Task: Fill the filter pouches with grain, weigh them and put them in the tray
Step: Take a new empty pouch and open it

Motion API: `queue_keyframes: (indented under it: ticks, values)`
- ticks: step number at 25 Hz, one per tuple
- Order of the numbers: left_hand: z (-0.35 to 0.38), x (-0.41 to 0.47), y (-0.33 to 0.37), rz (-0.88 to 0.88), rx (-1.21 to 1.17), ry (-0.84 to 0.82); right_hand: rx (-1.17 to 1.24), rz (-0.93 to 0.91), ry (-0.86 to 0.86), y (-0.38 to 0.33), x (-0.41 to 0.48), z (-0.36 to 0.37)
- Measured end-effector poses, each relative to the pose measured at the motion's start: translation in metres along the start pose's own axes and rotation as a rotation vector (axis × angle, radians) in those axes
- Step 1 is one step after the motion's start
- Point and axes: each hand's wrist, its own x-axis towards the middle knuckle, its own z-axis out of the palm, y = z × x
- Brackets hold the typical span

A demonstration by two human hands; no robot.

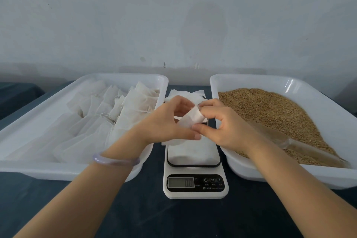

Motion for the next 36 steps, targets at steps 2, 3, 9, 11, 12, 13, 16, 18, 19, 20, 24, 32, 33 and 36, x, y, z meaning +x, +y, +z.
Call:
queue_keyframes:
  ticks: [2,3,9,11,12,13,16,18,19,20,24,32,33,36]
  values:
    - [0.0,-0.001,0.001,-0.001,-0.107,-0.074,0.001,-0.038,-0.035,0.002,0.0,0.001]
    - [0.0,-0.001,0.003,-0.019,-0.148,-0.098,-0.011,-0.049,-0.054,0.003,0.0,0.0]
    - [0.002,0.003,0.008,-0.118,-0.046,-0.225,-0.135,-0.085,-0.054,-0.001,-0.003,0.0]
    - [0.005,0.004,0.01,-0.103,0.113,-0.321,-0.149,-0.065,-0.014,0.0,-0.003,-0.004]
    - [0.006,0.005,0.01,-0.112,0.144,-0.336,-0.167,-0.063,-0.016,-0.001,-0.004,-0.007]
    - [0.006,0.005,0.011,-0.128,0.141,-0.338,-0.189,-0.081,-0.023,-0.002,-0.005,-0.01]
    - [0.005,0.003,0.01,-0.093,0.071,-0.315,-0.28,-0.133,-0.063,-0.007,-0.011,-0.014]
    - [0.003,0.0,0.01,-0.057,-0.001,-0.276,-0.367,-0.17,-0.089,-0.012,-0.015,-0.011]
    - [0.002,-0.002,0.011,-0.042,-0.01,-0.28,-0.415,-0.187,-0.101,-0.015,-0.017,-0.009]
    - [0.003,-0.004,0.011,-0.029,0.013,-0.293,-0.452,-0.203,-0.108,-0.018,-0.019,-0.007]
    - [0.003,-0.005,0.012,0.017,0.184,-0.285,-0.386,-0.145,-0.086,-0.021,-0.03,-0.021]
    - [0.001,-0.001,0.008,0.014,0.06,-0.233,-0.621,0.863,-0.293,0.088,-0.097,-0.152]
    - [0.001,-0.001,0.008,0.013,0.04,-0.23,-0.616,0.848,-0.312,0.098,-0.102,-0.149]
    - [0.002,-0.003,0.009,0.009,0.025,-0.198,-0.653,0.763,-0.285,0.106,-0.098,-0.143]
